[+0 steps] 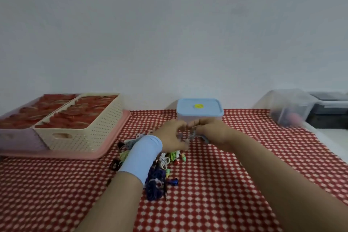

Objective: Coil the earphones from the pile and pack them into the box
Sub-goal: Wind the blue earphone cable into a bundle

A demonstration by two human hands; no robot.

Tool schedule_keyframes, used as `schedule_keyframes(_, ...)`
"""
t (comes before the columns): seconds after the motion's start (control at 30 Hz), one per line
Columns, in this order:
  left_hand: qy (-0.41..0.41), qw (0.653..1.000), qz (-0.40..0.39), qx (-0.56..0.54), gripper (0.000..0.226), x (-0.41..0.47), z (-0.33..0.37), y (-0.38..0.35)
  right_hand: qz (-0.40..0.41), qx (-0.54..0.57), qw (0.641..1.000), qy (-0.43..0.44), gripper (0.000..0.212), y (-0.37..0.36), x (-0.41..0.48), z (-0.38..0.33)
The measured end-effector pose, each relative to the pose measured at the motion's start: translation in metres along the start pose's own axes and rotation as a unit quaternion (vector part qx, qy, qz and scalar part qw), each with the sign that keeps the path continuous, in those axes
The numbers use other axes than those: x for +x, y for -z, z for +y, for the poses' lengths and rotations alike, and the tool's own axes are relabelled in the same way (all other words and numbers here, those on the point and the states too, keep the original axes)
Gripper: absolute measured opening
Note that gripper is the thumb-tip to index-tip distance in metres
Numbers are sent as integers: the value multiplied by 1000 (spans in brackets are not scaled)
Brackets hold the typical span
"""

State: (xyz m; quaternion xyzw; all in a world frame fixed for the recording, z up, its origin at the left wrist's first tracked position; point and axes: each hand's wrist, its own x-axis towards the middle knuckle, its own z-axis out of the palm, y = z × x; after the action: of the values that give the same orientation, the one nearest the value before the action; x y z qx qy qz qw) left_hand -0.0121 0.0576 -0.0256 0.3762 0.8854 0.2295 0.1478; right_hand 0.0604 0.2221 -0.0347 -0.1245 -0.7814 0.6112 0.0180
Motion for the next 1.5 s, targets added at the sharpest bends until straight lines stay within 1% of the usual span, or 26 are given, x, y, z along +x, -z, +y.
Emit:
schedule_keyframes(0.03, 16, 998, -4, 64, 69, -1, -1, -1, 11, -3, 1000, 2, 25, 3, -4, -4)
schedule_keyframes(0.07, 35, 993, -10, 112, 78, -2, -2, -2, 21, 8, 1000, 4, 27, 5, -8, -9)
schedule_keyframes(0.1, 50, 987, -20, 151, 78, -6, -1, 1, 27, 24, 999, 9, 29, 9, -14, -17)
schedule_keyframes(0.2, 79, 967, -53, 237, 57, -13, 2, 14, 14, 38, 999, 17, 30, 20, -27, -28)
schedule_keyframes(0.23, 93, 961, -43, 256, 52, -15, 5, 18, 16, 26, 999, 22, 31, 24, -32, -30)
schedule_keyframes(0.27, 96, 960, -11, 263, 50, -17, 7, 20, 17, 15, 999, 28, 33, 27, -36, -31)
schedule_keyframes(0.3, 85, 967, 30, 238, 48, -20, 12, 21, 19, 8, 999, 35, 35, 29, -40, -31)
schedule_keyframes(0.33, 62, 980, 76, 175, 46, -21, 17, 21, 18, 4, 999, 42, 37, 32, -44, -31)
schedule_keyframes(0.37, 37, 990, 111, 80, 42, -21, 24, 18, 13, 4, 999, 48, 38, 34, -48, -29)
schedule_keyframes(0.4, 9, 991, 132, -21, 37, -23, 33, 16, 6, 9, 998, 54, 38, 36, -50, -28)
schedule_keyframes(0.43, -6, 987, 128, -96, 34, -24, 43, 12, -1, 15, 998, 60, 38, 38, -51, -26)
schedule_keyframes(0.47, -17, 984, 111, -140, 33, -24, 51, 7, -3, 19, 998, 64, 37, 41, -50, -24)
schedule_keyframes(0.53, -29, 984, 59, -167, 34, -17, 59, -2, 7, 17, 998, 67, 34, 46, -47, -22)
schedule_keyframes(0.6, -31, 986, 15, -163, 38, -4, 60, -8, 17, 1, 998, 58, 32, 56, -40, -18)
schedule_keyframes(0.73, -15, 985, -13, -169, 44, 10, 63, -18, -14, -73, 997, 21, 28, 73, -27, -9)
schedule_keyframes(0.8, -1, 975, -46, -218, 37, 9, 61, -27, -32, -122, 992, 11, 25, 76, -28, -7)
schedule_keyframes(0.87, 15, 964, -74, -255, 20, 9, 60, -36, -46, -181, 982, 8, 20, 75, -32, -6)
schedule_keyframes(0.93, 26, 963, -79, -255, 15, 7, 56, -42, -38, -229, 973, 14, 18, 72, -34, -4)
schedule_keyframes(1.03, 59, 963, -61, -255, 37, 0, 56, -51, 4, -289, 956, 46, 17, 75, -37, 3)
schedule_keyframes(1.07, 67, 969, -52, -233, 42, -3, 56, -52, 20, -311, 949, 53, 18, 79, -39, 5)
schedule_keyframes(1.1, 65, 980, -35, -186, 43, -5, 56, -52, 30, -335, 940, 51, 17, 84, -41, 7)
schedule_keyframes(1.17, 58, 996, 22, -64, 38, -8, 55, -49, 29, -379, 925, 30, 19, 92, -46, 11)
schedule_keyframes(1.23, 56, 996, 75, -4, 32, -13, 54, -46, 12, -411, 911, 4, 18, 96, -50, 16)
schedule_keyframes(1.3, 31, 992, 119, -2, 28, -15, 50, -47, 2, -429, 903, -15, 14, 95, -51, 23)
schedule_keyframes(1.4, -35, 985, 164, -32, 23, -18, 47, -48, 18, -438, 898, -21, 11, 90, -49, 29)
schedule_keyframes(1.5, -67, 987, 137, -43, 25, -24, 48, -48, 35, -438, 898, -11, 9, 86, -52, 30)
